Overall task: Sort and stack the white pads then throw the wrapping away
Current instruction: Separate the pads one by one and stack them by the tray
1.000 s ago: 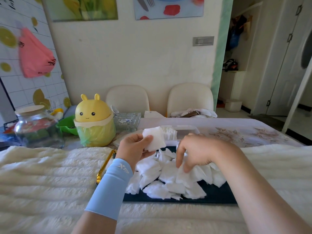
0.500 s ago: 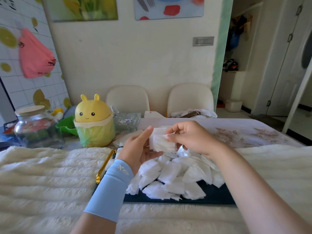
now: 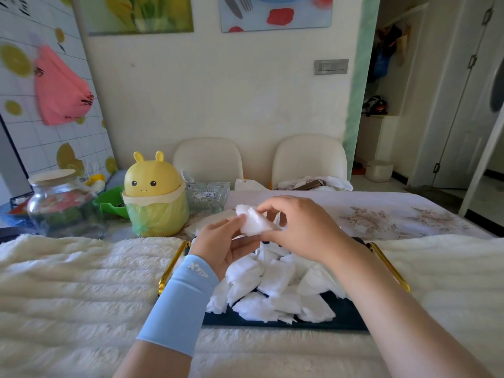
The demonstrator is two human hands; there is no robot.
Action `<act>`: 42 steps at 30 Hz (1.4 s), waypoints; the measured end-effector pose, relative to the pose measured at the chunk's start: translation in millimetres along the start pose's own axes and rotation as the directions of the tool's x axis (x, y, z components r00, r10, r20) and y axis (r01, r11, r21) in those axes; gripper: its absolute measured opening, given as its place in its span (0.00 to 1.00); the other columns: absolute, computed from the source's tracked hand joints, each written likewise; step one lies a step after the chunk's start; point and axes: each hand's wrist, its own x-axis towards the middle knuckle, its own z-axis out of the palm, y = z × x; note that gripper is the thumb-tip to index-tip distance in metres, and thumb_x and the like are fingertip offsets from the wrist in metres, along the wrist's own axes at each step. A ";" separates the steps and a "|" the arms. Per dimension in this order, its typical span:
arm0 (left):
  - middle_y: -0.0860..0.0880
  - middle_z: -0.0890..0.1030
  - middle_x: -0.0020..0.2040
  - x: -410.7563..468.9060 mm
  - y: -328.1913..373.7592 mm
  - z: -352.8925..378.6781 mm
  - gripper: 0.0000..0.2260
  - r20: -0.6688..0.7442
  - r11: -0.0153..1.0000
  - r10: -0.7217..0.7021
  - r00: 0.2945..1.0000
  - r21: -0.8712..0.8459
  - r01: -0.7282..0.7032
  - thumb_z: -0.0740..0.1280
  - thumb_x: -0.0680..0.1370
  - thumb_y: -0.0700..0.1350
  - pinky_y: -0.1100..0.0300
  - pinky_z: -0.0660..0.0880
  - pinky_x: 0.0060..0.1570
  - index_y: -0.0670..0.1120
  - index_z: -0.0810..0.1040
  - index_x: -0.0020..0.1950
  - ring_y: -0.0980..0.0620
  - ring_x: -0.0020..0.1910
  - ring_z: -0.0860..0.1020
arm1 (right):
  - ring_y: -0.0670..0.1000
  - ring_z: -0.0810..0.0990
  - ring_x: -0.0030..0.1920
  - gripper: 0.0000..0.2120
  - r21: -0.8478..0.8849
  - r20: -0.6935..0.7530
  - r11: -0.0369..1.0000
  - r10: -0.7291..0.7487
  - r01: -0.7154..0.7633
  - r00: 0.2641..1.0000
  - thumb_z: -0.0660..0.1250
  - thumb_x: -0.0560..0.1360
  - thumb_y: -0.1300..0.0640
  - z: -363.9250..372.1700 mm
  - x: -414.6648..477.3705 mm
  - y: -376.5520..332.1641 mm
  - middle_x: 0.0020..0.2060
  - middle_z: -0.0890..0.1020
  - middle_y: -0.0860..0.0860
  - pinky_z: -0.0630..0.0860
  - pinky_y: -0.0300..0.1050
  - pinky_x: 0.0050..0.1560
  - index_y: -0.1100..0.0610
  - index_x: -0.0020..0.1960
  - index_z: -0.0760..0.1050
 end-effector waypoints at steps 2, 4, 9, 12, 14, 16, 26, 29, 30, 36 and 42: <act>0.39 0.85 0.48 -0.2 0.1 -1.3 0.08 -0.025 1.000 0.014 1.000 0.021 -0.013 0.65 0.81 0.39 0.56 0.84 0.41 0.37 0.78 0.57 0.45 0.43 0.86 | 0.42 0.79 0.43 0.08 0.141 -0.024 0.989 0.052 -0.048 0.998 0.74 0.74 0.49 1.3 1.7 3.1 0.42 0.83 0.40 0.78 0.46 0.50 0.46 0.53 0.83; 0.39 0.85 0.46 0.5 0.9 -2.7 0.06 -0.065 0.999 0.034 0.997 0.017 -0.033 0.66 0.81 0.38 0.57 0.83 0.39 0.37 0.78 0.55 0.46 0.41 0.86 | 0.45 0.83 0.44 0.06 0.266 0.012 0.958 0.110 -0.109 0.994 0.72 0.77 0.51 1.5 2.8 6.6 0.42 0.86 0.46 0.78 0.49 0.54 0.51 0.50 0.85; 0.40 0.84 0.46 2.0 1.7 -4.8 0.03 -0.251 0.984 0.146 0.957 0.134 -0.115 0.67 0.79 0.38 0.59 0.83 0.38 0.40 0.80 0.49 0.47 0.37 0.84 | 0.48 0.82 0.42 0.05 0.560 -0.059 0.794 0.322 -0.236 0.945 0.71 0.78 0.53 0.6 6.2 15.9 0.40 0.86 0.44 0.77 0.46 0.48 0.50 0.49 0.86; 0.39 0.84 0.47 2.4 0.9 -4.5 0.04 -0.242 0.975 0.179 0.953 0.176 -0.139 0.68 0.79 0.38 0.59 0.83 0.40 0.40 0.80 0.46 0.46 0.41 0.84 | 0.49 0.81 0.35 0.06 0.771 0.070 0.583 0.321 -0.255 0.945 0.70 0.79 0.57 -7.2 5.4 11.0 0.37 0.84 0.51 0.70 0.43 0.34 0.59 0.50 0.84; 0.37 0.84 0.49 0.8 -0.2 -1.1 0.05 -0.144 0.986 0.130 0.981 0.122 -0.112 0.67 0.80 0.38 0.55 0.83 0.44 0.37 0.78 0.46 0.46 0.41 0.85 | 0.49 0.81 0.33 0.09 0.801 0.132 0.534 0.284 -0.271 0.950 0.71 0.78 0.58 -8.8 3.1 3.4 0.38 0.85 0.55 0.66 0.40 0.29 0.62 0.54 0.83; 0.35 0.83 0.50 -1.8 -0.7 3.2 0.05 -0.032 0.990 0.105 0.994 0.096 -0.101 0.64 0.81 0.37 0.55 0.83 0.45 0.36 0.78 0.51 0.45 0.42 0.84 | 0.48 0.80 0.31 0.09 0.744 0.142 0.599 0.293 -0.297 0.945 0.73 0.77 0.57 -5.6 2.4 -1.2 0.37 0.85 0.54 0.65 0.39 0.27 0.60 0.54 0.83; 0.35 0.84 0.50 -5.9 2.8 2.2 0.11 0.144 0.992 0.082 0.986 0.087 -0.095 0.62 0.82 0.40 0.53 0.83 0.44 0.35 0.79 0.57 0.44 0.46 0.85 | 0.44 0.82 0.36 0.16 0.558 0.049 0.751 0.394 -0.352 0.918 0.80 0.69 0.53 -4.7 4.7 2.2 0.43 0.83 0.47 0.75 0.36 0.30 0.53 0.53 0.81; 0.37 0.84 0.53 -5.2 4.4 0.1 0.19 0.196 0.980 0.074 0.978 0.169 -0.108 0.70 0.75 0.49 0.51 0.82 0.49 0.37 0.79 0.60 0.42 0.51 0.84 | 0.51 0.85 0.41 0.21 0.644 0.128 0.676 0.366 -0.358 0.922 0.80 0.70 0.56 -5.0 4.0 0.8 0.49 0.84 0.55 0.82 0.45 0.36 0.54 0.60 0.79; 0.37 0.84 0.53 -4.5 3.6 -0.8 0.21 0.191 0.966 0.084 0.978 0.225 -0.126 0.72 0.72 0.47 0.51 0.82 0.51 0.36 0.79 0.60 0.42 0.52 0.84 | 0.51 0.84 0.40 0.19 0.662 0.128 0.663 0.359 -0.349 0.925 0.79 0.70 0.57 -4.7 4.1 0.7 0.48 0.85 0.55 0.82 0.46 0.37 0.54 0.59 0.79; 0.37 0.84 0.51 1.1 2.3 -6.9 0.06 -0.023 0.965 0.113 0.993 0.240 -0.104 0.70 0.76 0.34 0.55 0.83 0.45 0.37 0.81 0.53 0.42 0.48 0.84 | 0.39 0.79 0.33 0.11 0.293 0.054 0.936 0.190 -0.197 0.980 0.72 0.74 0.61 -4.7 2.8 7.2 0.40 0.84 0.39 0.79 0.39 0.38 0.46 0.50 0.80; 0.36 0.82 0.52 3.4 6.5 -14.7 0.05 -0.145 0.992 0.063 0.987 0.113 -0.047 0.68 0.78 0.36 0.53 0.84 0.42 0.37 0.78 0.53 0.39 0.47 0.83 | 0.47 0.77 0.60 0.28 -0.233 0.627 0.972 0.174 -0.031 0.759 0.75 0.69 0.63 3.5 -8.3 1.1 0.61 0.76 0.39 0.78 0.46 0.58 0.37 0.61 0.78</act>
